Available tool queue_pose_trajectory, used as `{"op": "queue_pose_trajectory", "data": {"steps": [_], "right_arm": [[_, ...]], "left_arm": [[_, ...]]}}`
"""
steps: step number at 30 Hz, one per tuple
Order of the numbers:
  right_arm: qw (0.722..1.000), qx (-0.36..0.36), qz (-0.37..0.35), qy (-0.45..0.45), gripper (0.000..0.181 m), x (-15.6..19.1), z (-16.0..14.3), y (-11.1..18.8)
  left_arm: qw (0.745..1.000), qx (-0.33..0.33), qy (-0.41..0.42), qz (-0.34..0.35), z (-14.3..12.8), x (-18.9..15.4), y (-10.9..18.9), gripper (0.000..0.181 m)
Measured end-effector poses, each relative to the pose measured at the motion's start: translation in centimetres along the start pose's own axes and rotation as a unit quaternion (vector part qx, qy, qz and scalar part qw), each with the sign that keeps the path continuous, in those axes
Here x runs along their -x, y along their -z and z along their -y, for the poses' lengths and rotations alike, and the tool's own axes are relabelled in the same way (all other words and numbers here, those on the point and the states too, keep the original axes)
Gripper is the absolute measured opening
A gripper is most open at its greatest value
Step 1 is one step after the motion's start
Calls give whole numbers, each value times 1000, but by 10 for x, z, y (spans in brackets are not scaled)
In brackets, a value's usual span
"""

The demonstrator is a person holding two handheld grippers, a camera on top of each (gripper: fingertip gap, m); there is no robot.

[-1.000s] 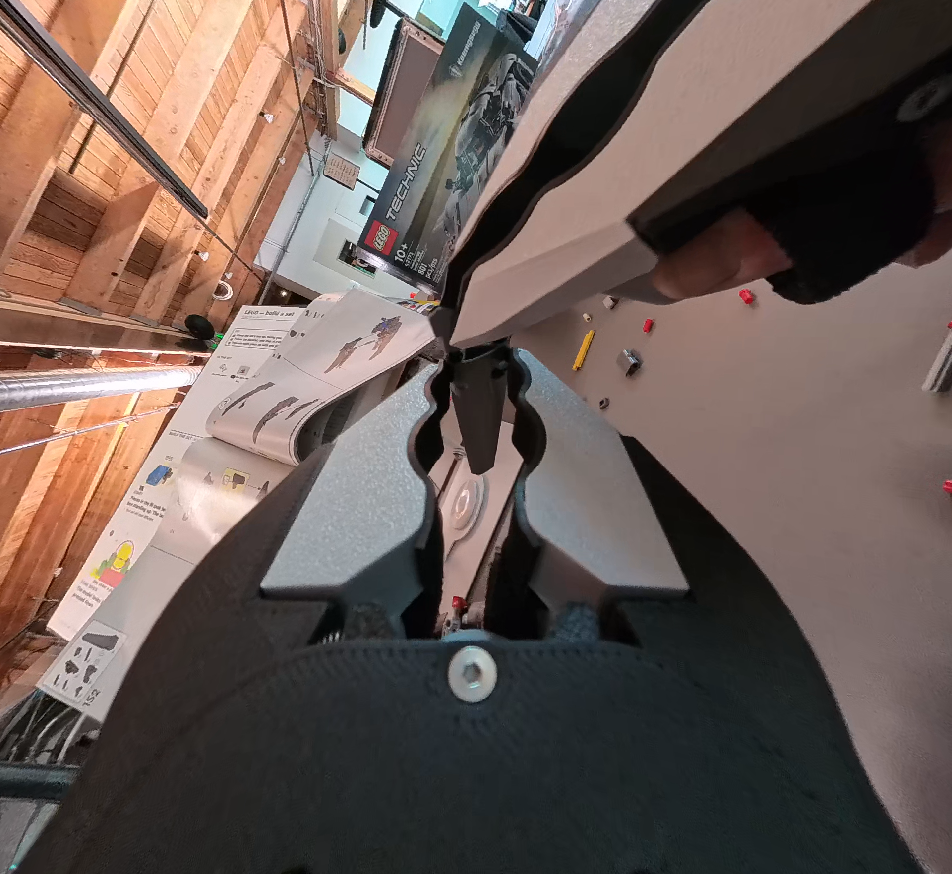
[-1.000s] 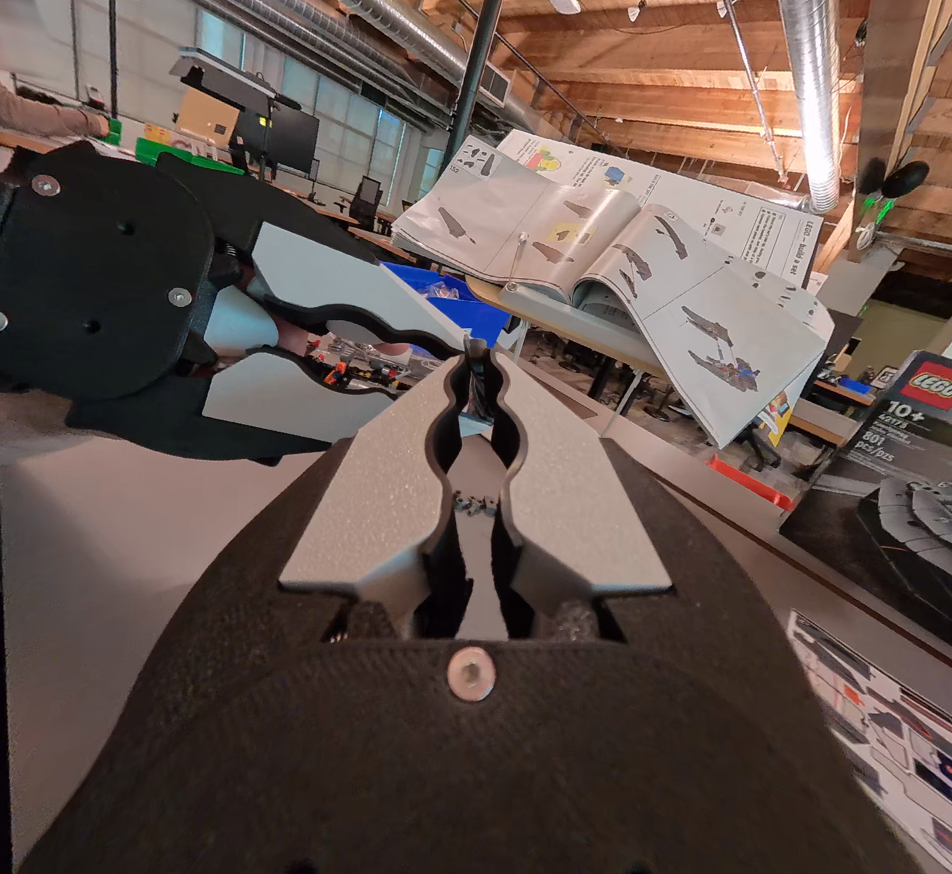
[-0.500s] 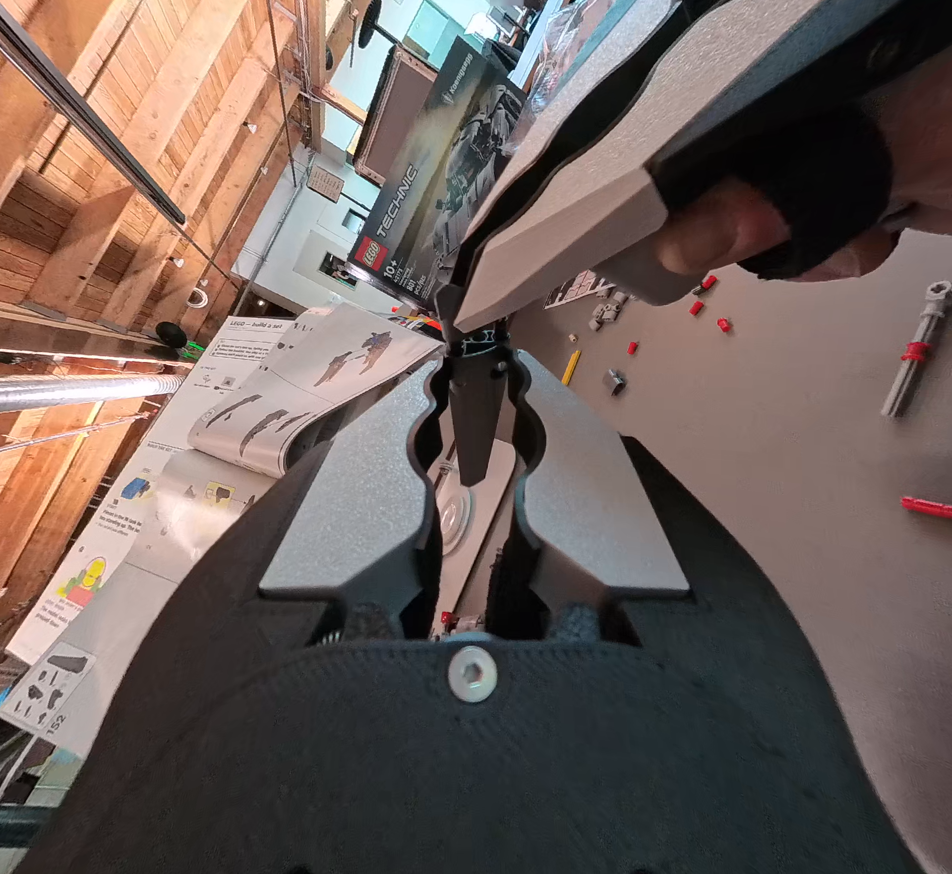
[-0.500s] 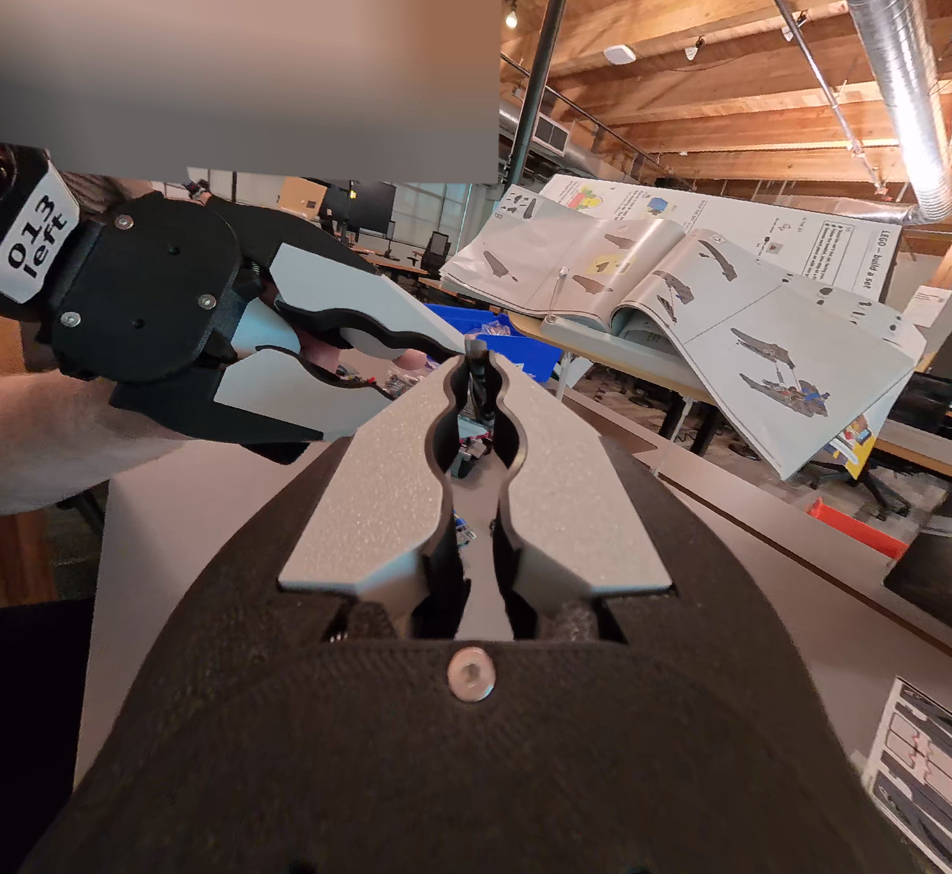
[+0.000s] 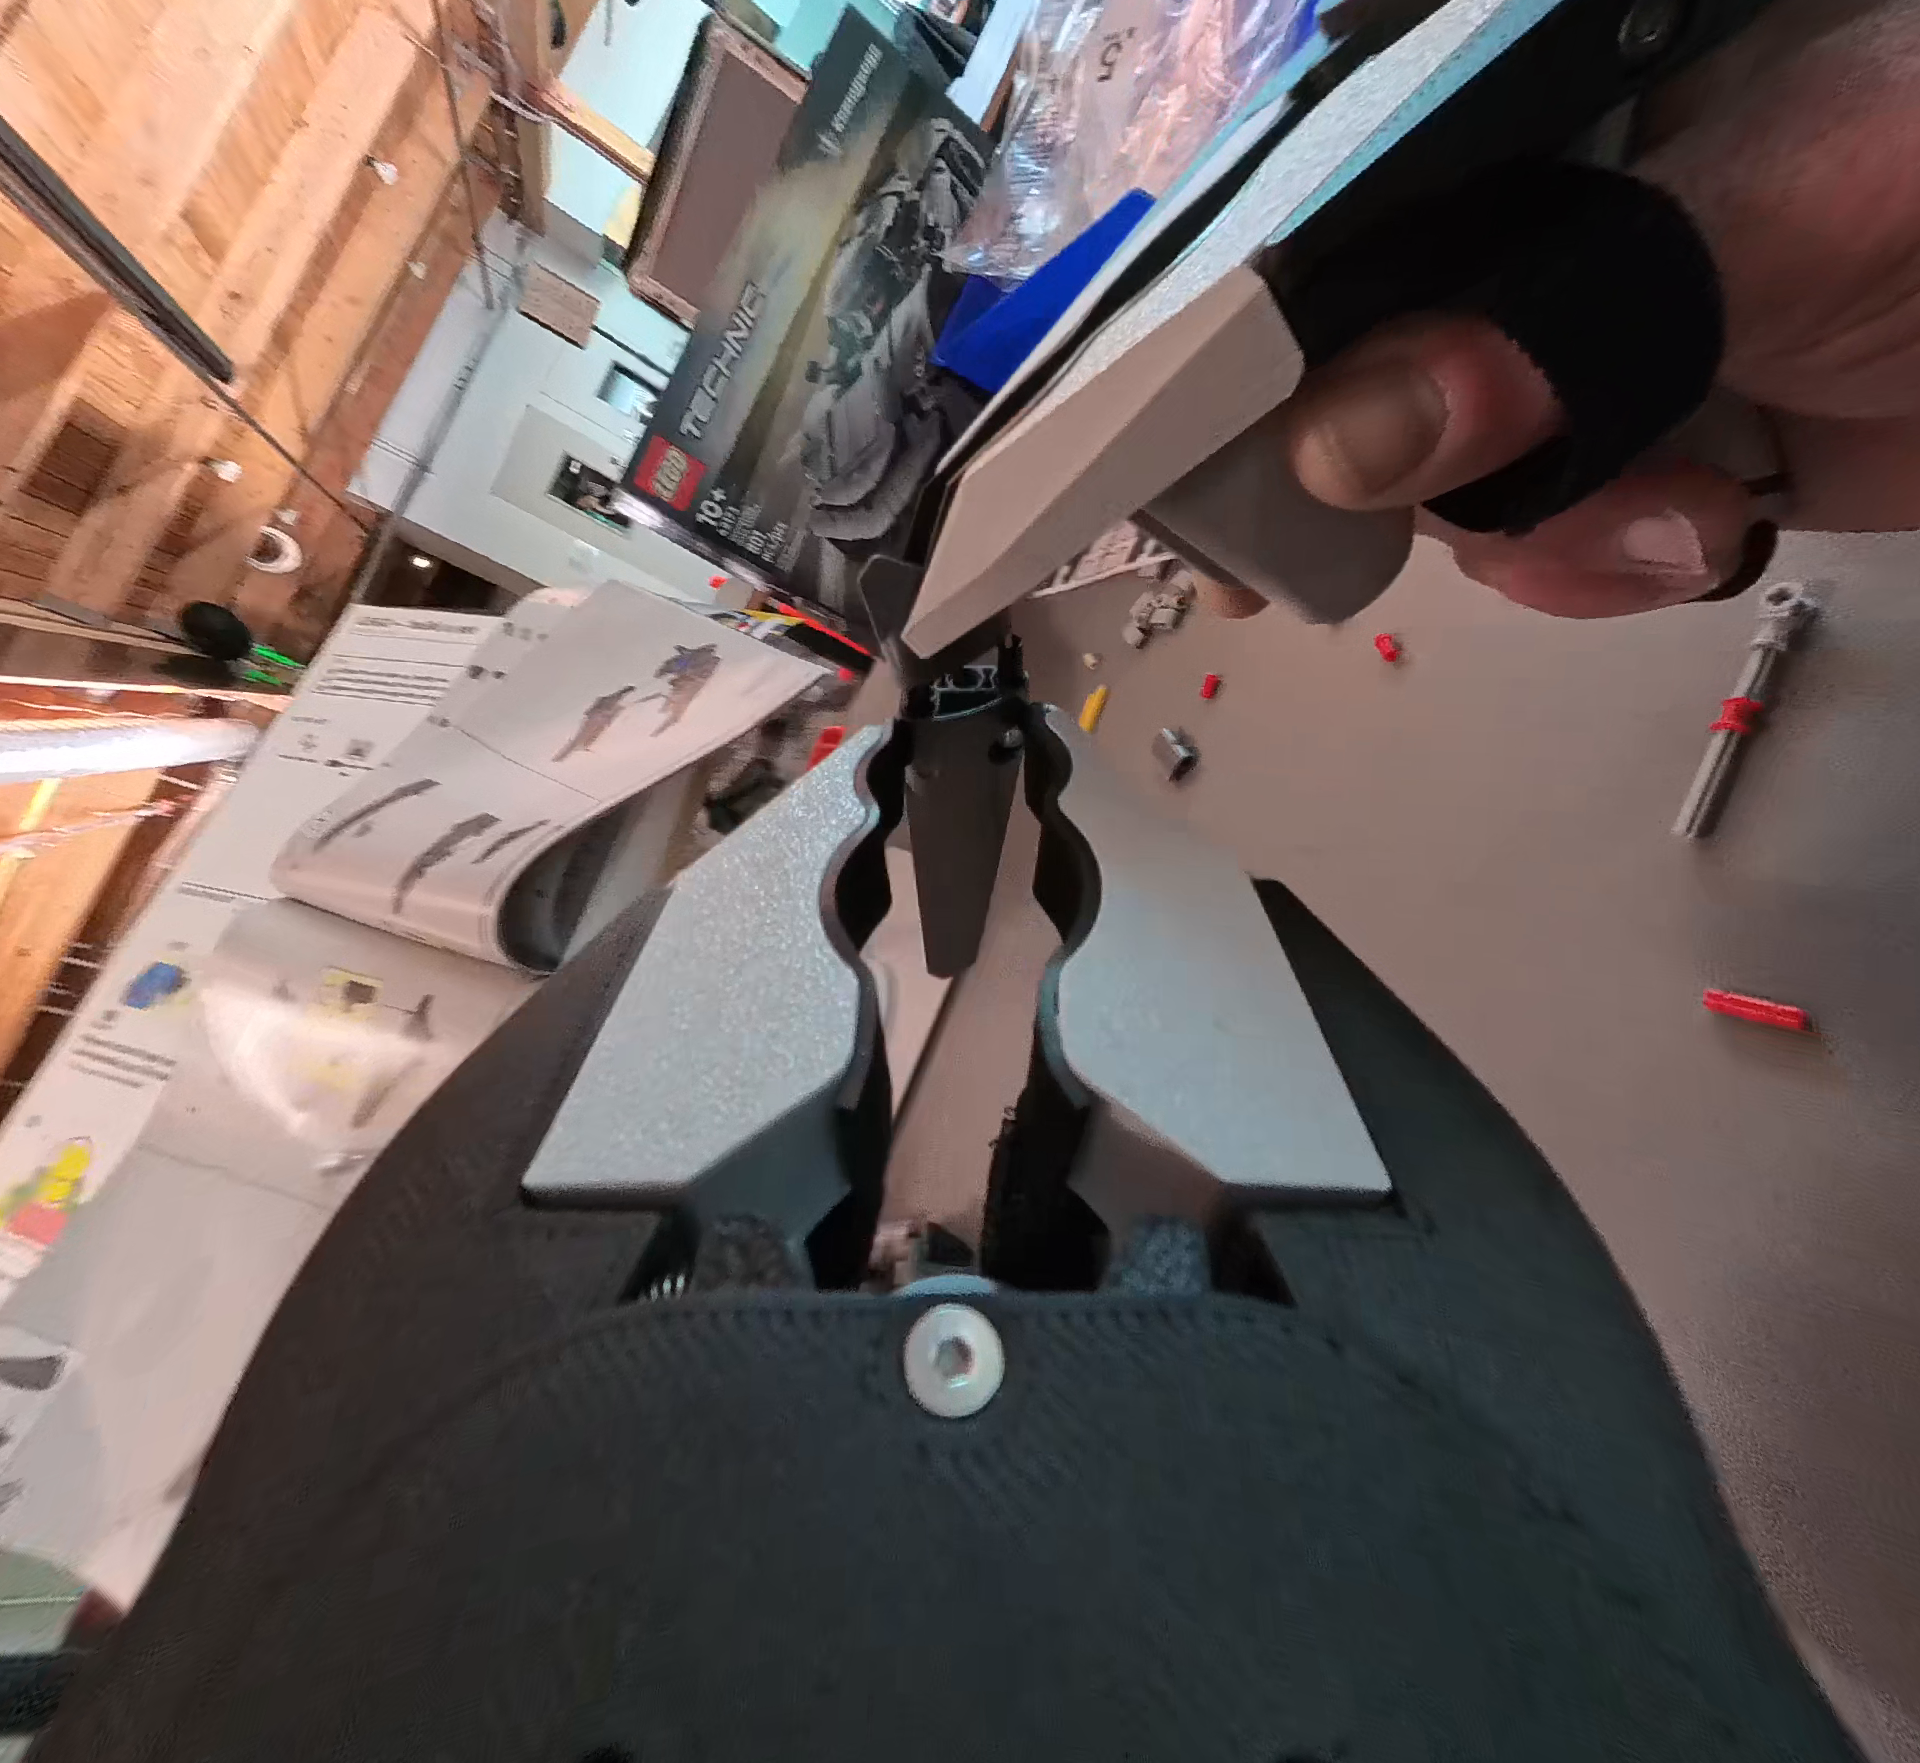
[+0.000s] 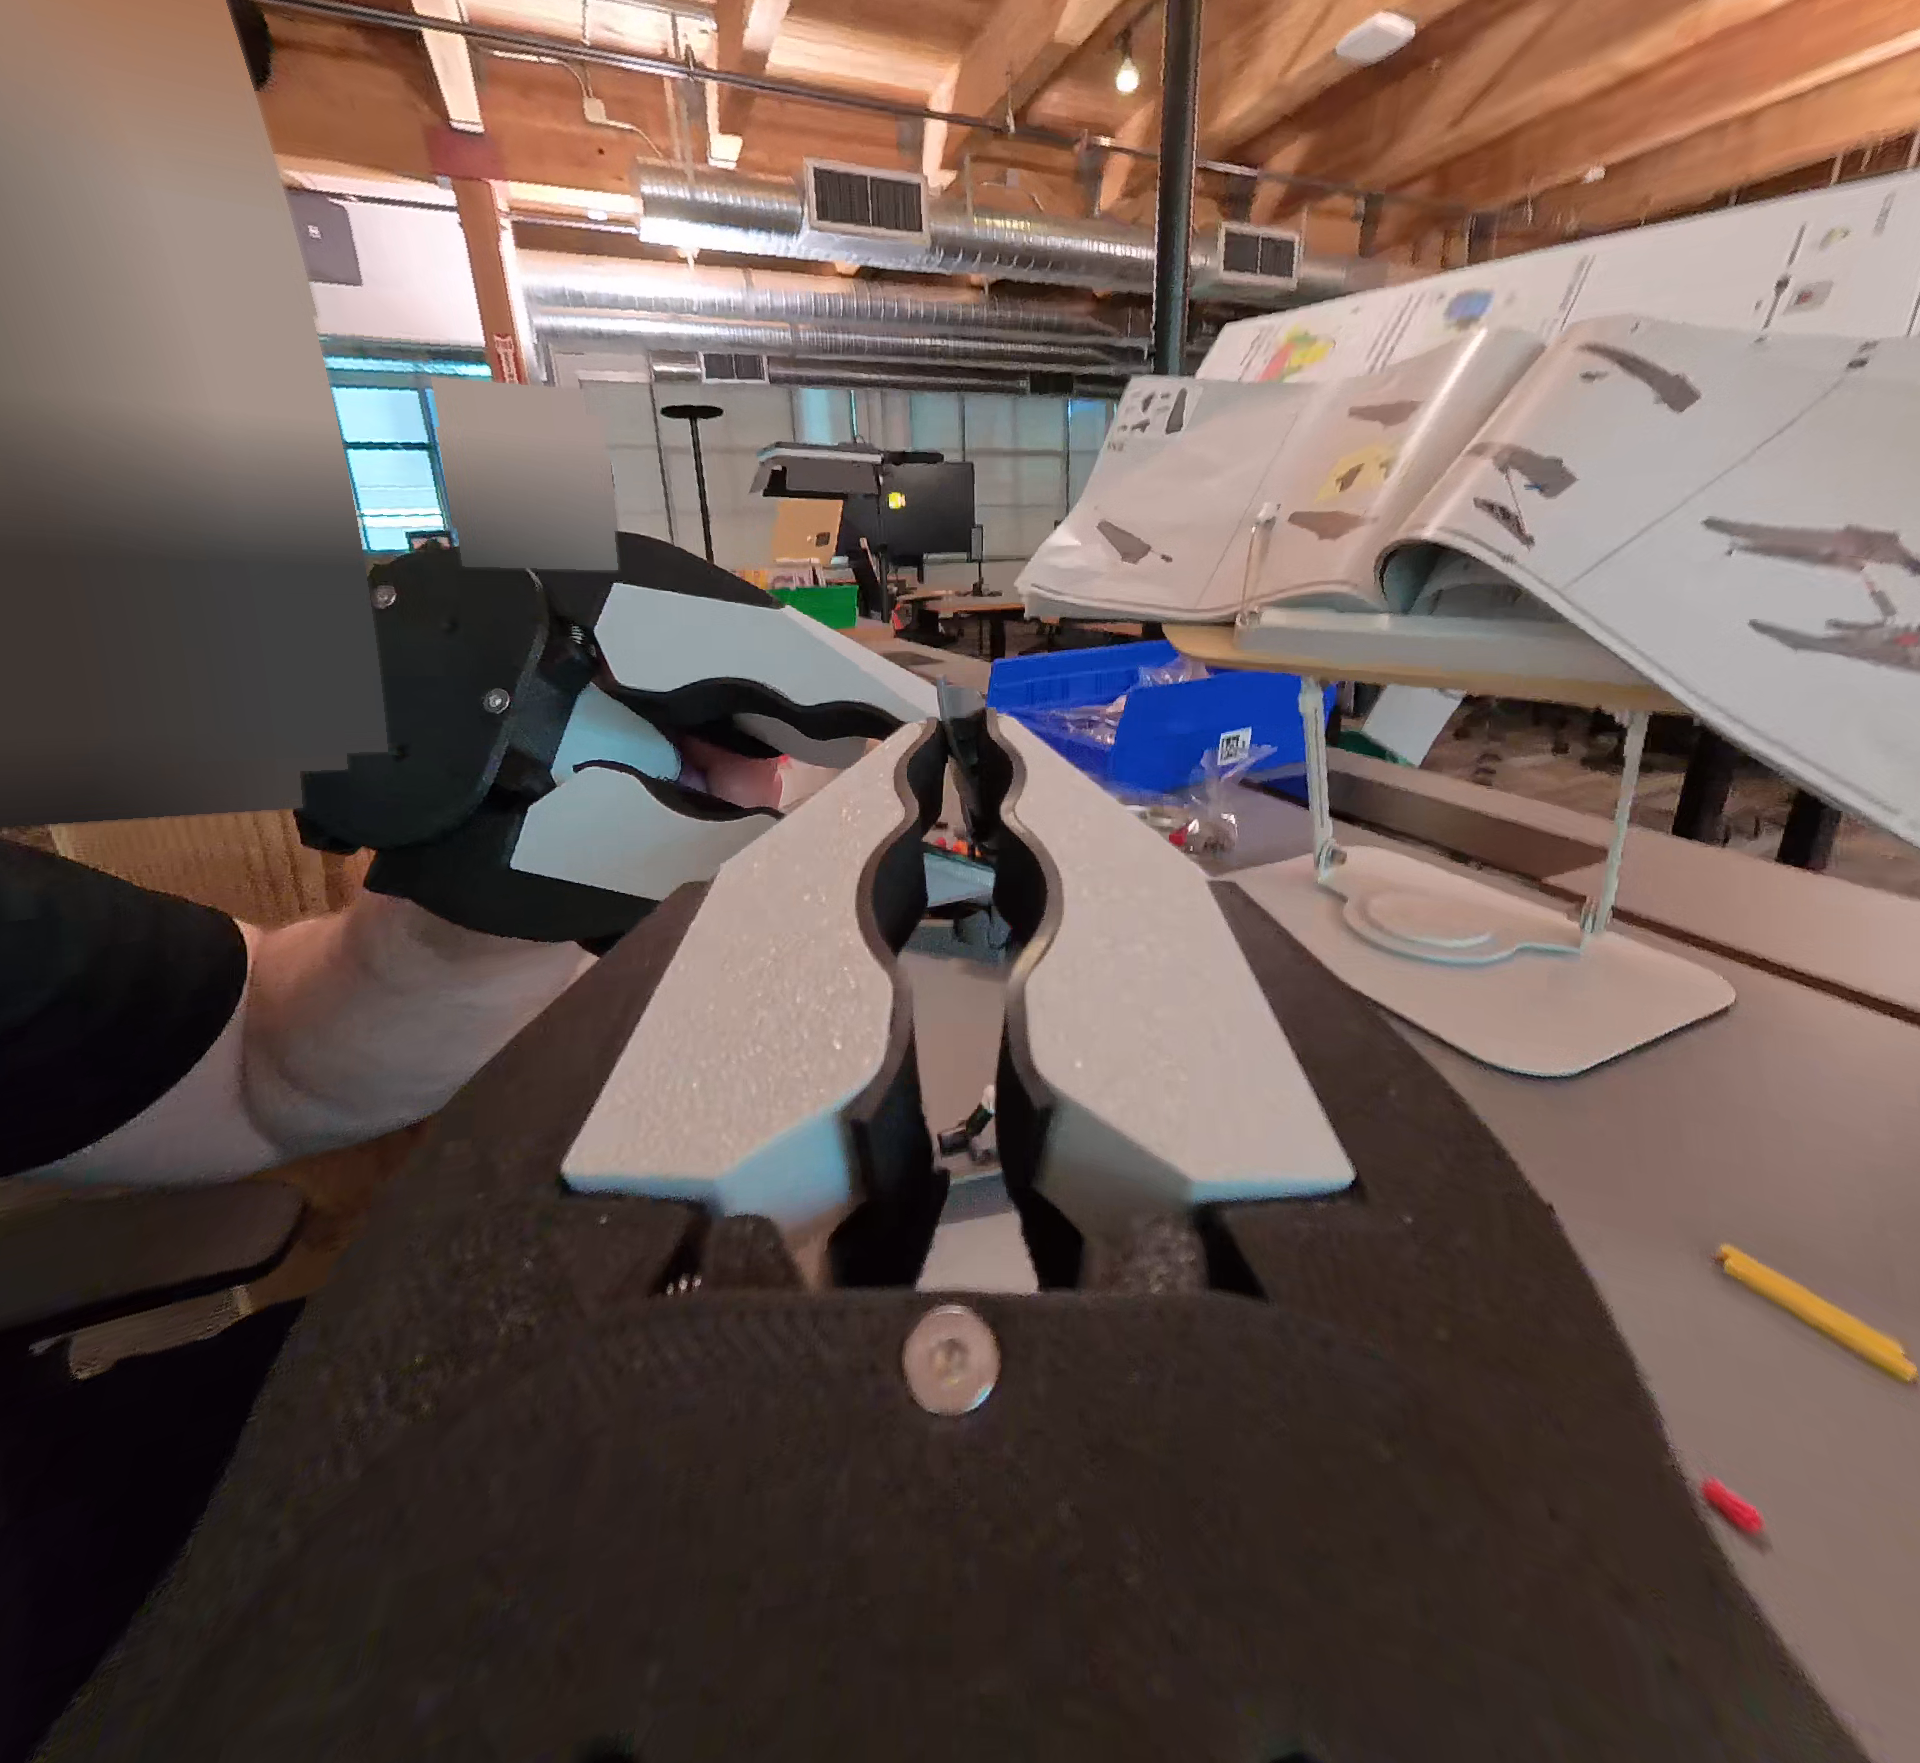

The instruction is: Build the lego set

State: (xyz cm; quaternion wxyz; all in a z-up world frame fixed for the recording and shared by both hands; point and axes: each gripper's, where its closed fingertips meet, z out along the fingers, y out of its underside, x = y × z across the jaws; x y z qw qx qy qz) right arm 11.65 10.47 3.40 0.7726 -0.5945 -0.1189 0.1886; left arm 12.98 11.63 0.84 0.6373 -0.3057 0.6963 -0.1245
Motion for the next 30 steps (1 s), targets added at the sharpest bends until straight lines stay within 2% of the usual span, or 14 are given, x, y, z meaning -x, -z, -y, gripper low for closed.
{"op": "queue_pose_trajectory", "data": {"steps": [8,18,30], "right_arm": [[998,57,-28,-16,5,-16,-16,-1],[997,68,-36,3,12,-19,-15,0],[992,102,-59,36,4,-25,-23,5]], "left_arm": [[995,-9,86,-54,-10,-10,-14,19],[990,-21,117,-69,-6,-9,-18,20],[983,-15,149,-105,-10,-17,-24,19]]}}
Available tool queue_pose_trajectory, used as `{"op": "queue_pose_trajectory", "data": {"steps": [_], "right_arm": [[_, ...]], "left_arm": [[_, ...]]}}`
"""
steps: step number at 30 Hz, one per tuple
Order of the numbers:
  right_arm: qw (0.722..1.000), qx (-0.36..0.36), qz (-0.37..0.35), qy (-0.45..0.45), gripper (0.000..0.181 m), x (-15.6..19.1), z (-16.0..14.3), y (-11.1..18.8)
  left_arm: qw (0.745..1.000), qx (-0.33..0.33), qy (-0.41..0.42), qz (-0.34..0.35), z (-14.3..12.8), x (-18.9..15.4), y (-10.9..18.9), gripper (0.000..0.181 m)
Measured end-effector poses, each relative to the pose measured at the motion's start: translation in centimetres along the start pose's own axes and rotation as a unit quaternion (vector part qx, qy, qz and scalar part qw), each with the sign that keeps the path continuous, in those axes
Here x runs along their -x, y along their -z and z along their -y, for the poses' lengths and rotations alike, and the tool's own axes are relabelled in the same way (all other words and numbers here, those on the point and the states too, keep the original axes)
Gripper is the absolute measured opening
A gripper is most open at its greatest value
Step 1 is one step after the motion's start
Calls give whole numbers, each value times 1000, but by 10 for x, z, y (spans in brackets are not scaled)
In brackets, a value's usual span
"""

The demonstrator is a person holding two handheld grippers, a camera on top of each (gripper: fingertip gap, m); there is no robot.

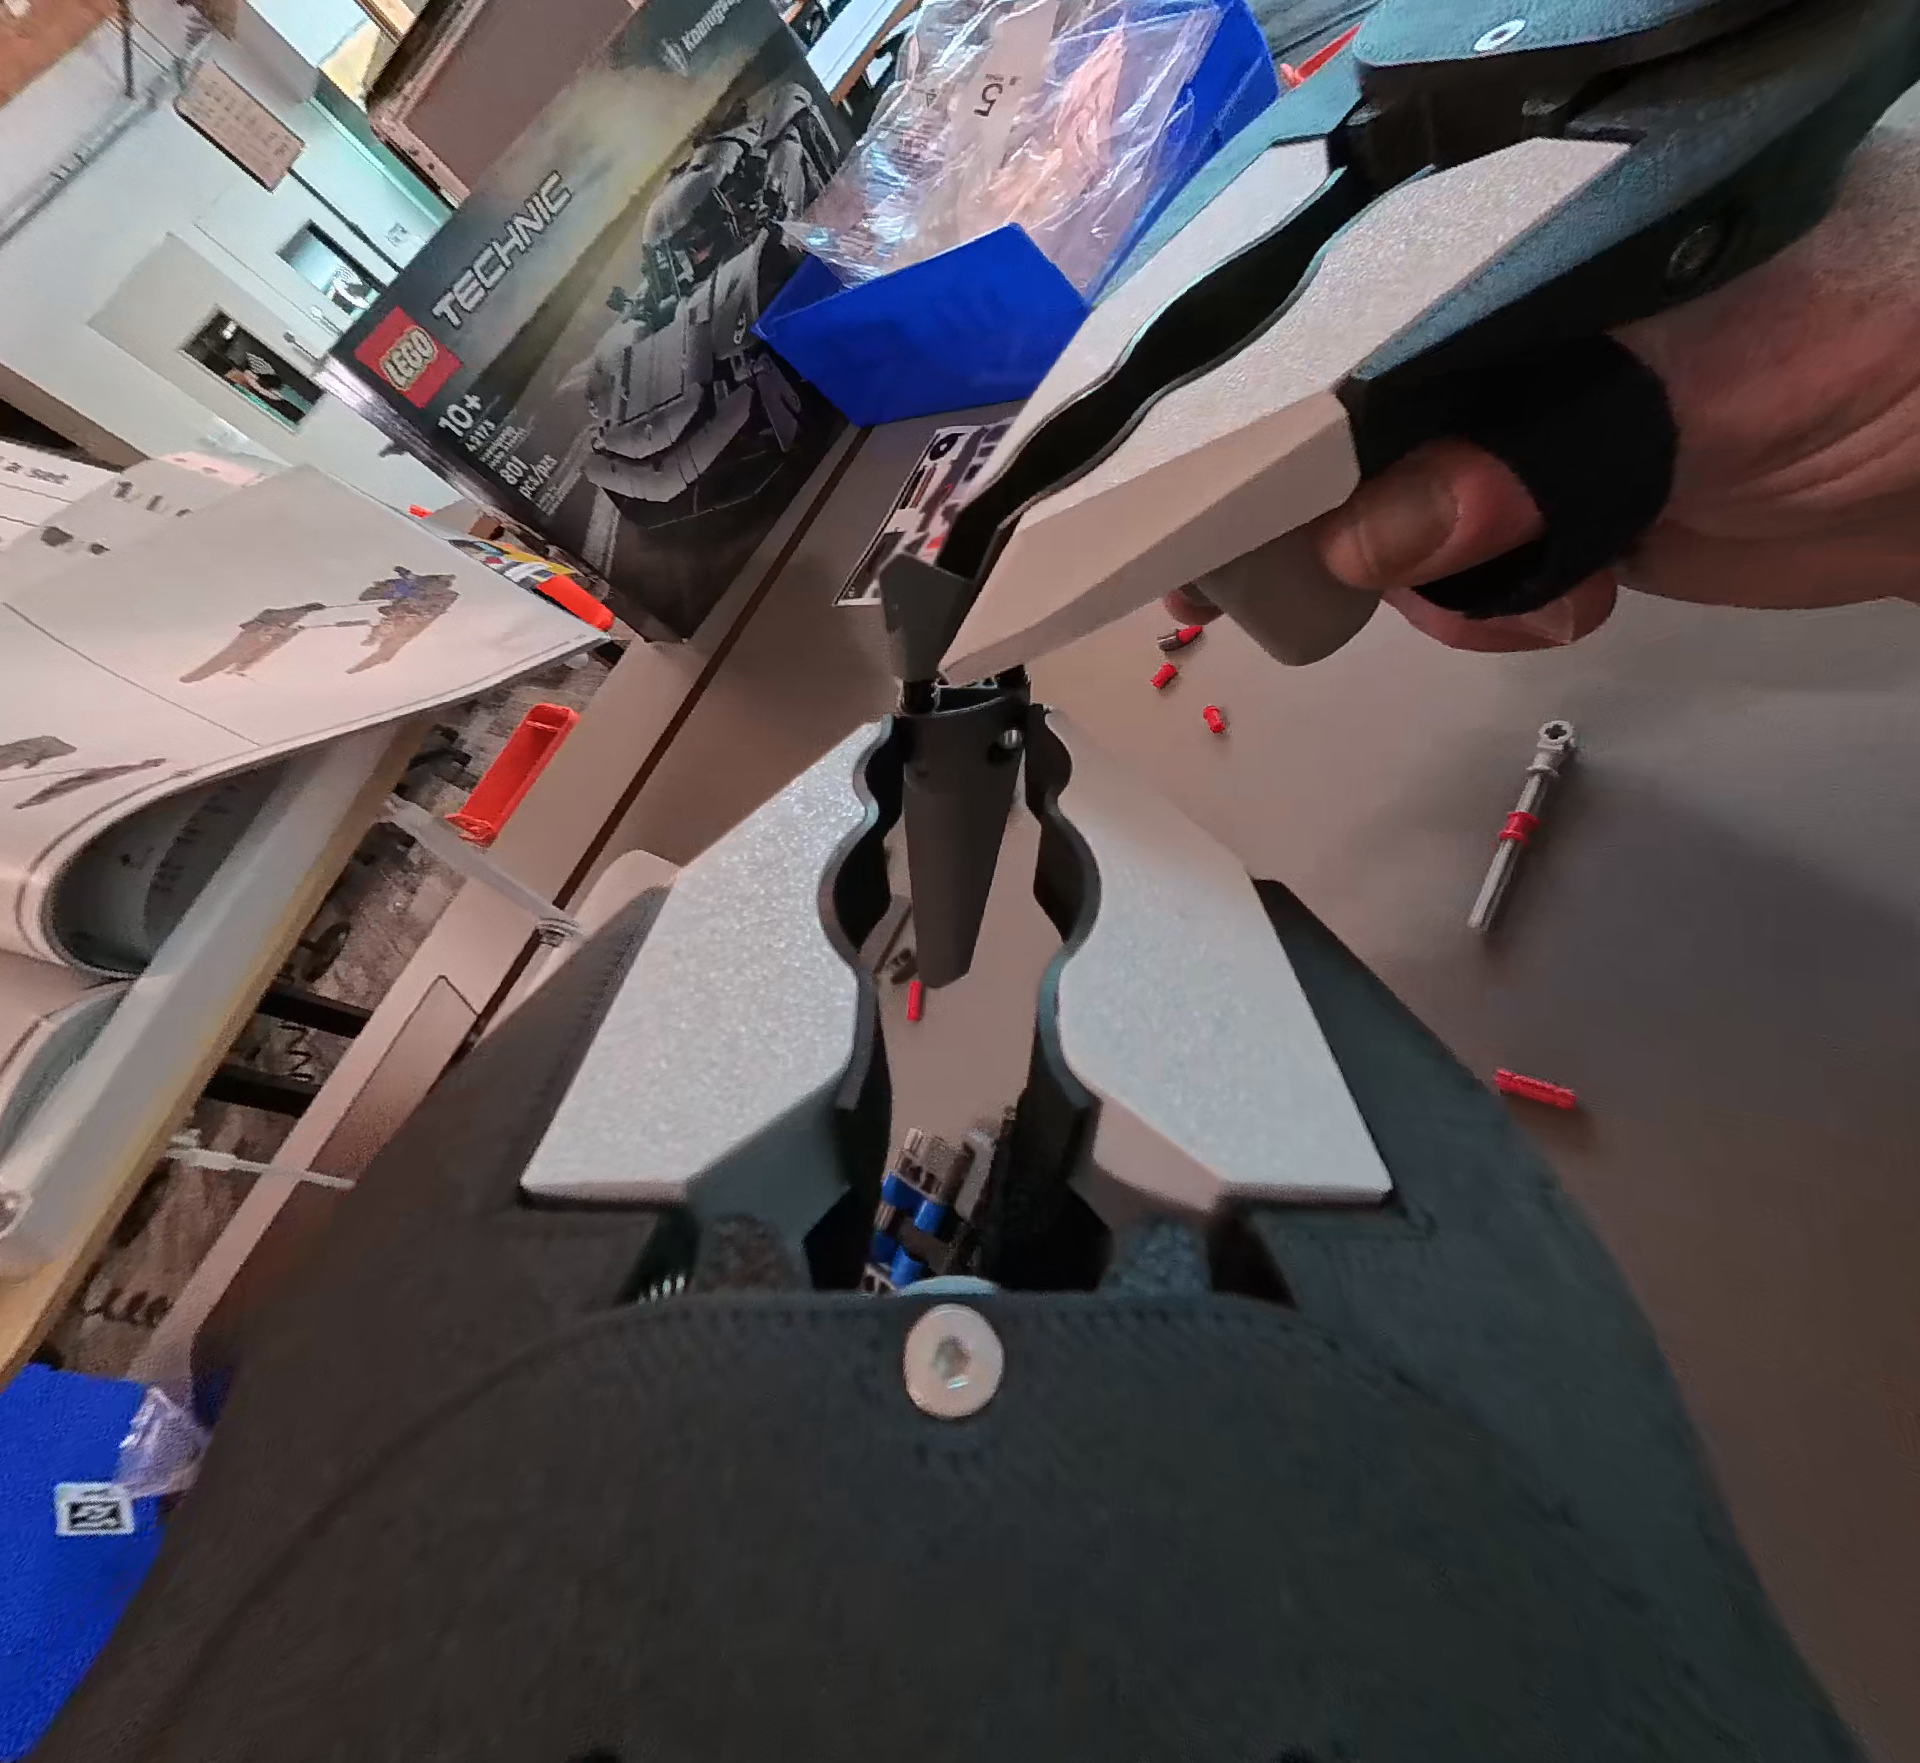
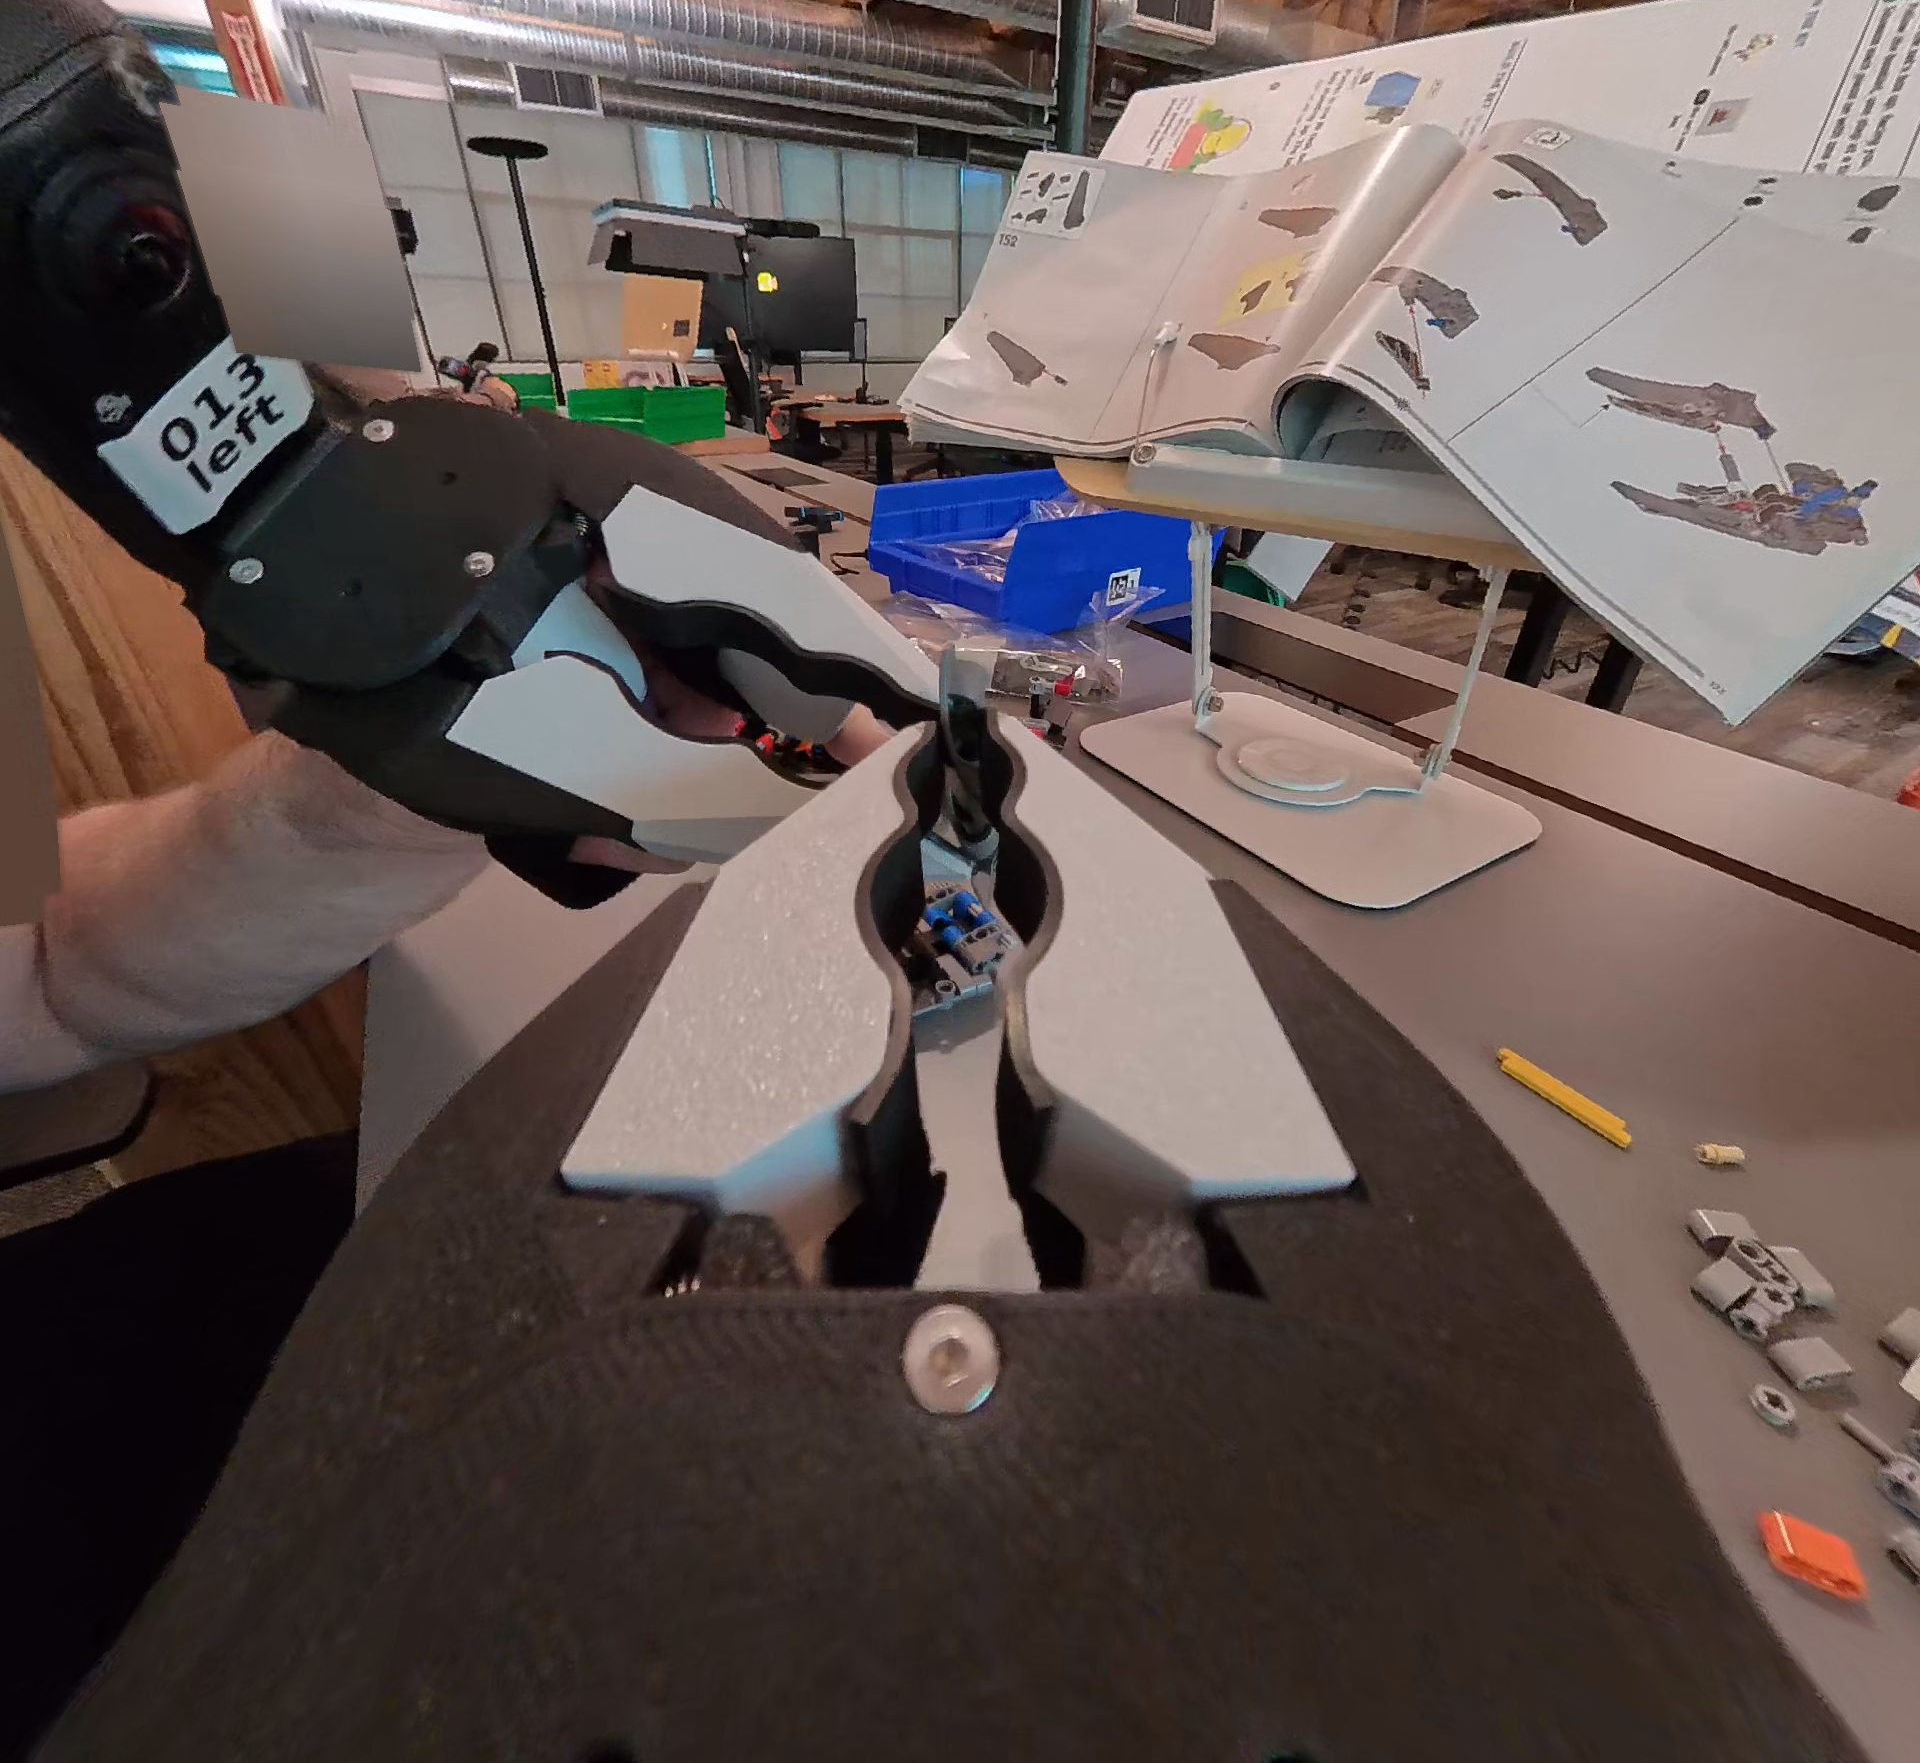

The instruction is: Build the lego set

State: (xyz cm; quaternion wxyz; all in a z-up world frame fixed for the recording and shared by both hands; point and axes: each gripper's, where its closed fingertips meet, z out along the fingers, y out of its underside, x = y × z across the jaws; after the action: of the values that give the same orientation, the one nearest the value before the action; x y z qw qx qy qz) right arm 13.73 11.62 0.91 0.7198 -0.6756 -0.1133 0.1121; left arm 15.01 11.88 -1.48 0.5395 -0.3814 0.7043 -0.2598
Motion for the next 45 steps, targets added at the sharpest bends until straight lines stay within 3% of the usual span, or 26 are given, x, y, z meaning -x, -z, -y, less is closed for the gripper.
{"op": "queue_pose_trajectory", "data": {"steps": [7,15,29,40,45], "right_arm": [[999,50,-13,8,3,-8,-15,-3],[993,102,-21,-53,2,-24,-45,-8],[981,92,7,-171,2,-35,-54,0],[942,72,70,-320,2,-38,-63,1],[939,67,74,-330,2,-36,-61,2]], "left_arm": [[997,-3,71,-42,-12,-7,-12,20],[985,3,160,-66,-34,-17,-30,20],[981,13,179,-70,-48,-23,-39,21],[981,24,178,-77,-49,-25,-41,21],[984,33,159,-68,-51,-26,-43,21]]}}
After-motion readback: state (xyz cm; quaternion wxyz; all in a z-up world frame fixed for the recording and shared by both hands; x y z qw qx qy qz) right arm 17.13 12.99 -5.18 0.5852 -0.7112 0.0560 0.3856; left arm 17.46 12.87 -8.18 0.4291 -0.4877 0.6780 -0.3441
